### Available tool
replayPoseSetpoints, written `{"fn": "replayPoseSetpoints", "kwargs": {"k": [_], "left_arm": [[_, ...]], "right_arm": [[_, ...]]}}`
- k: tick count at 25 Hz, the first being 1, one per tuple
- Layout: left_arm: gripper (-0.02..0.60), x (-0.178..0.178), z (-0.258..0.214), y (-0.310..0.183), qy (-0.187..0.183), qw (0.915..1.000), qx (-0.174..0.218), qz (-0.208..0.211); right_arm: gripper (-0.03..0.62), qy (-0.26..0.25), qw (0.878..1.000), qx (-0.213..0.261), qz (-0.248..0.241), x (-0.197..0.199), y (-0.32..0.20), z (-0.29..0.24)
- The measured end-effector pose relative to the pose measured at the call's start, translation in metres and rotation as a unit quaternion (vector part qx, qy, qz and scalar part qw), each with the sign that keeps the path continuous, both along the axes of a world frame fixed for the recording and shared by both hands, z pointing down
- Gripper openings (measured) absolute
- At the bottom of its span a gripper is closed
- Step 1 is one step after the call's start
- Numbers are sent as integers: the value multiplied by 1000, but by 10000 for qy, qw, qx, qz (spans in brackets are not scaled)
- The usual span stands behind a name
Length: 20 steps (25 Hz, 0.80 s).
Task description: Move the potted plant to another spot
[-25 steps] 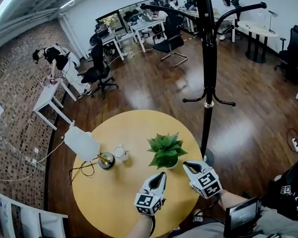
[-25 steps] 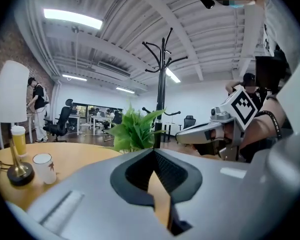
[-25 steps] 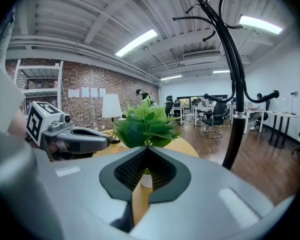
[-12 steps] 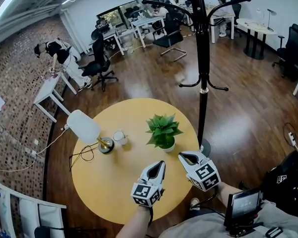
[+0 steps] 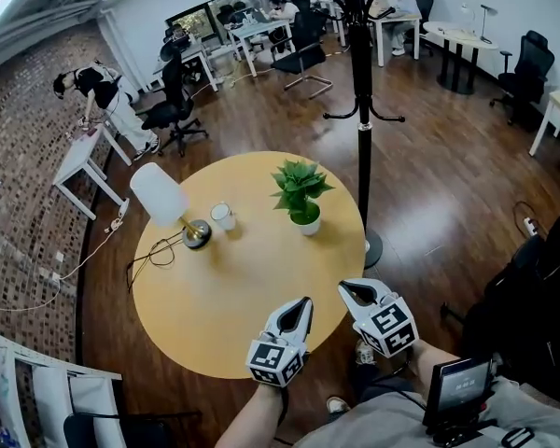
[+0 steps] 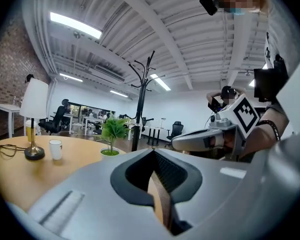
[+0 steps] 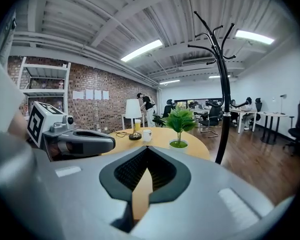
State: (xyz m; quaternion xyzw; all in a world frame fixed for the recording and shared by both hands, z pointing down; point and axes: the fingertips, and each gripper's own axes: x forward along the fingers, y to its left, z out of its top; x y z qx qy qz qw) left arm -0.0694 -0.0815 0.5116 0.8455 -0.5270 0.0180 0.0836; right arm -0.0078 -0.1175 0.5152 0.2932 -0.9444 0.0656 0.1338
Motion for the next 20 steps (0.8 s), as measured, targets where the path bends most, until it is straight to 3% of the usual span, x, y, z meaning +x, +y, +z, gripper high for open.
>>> {"fn": "replayPoseSetpoints", "kwargs": {"k": [8,20], "left_arm": [[0,21,-13,62,60,9998,-13,170],[0,41,-28,75,166,9997,153,-10]], "right_arm": [[7,22,9999,-90,144,20,67,-11],[6,-165,9998,-121,-74,32,83,-15]]}}
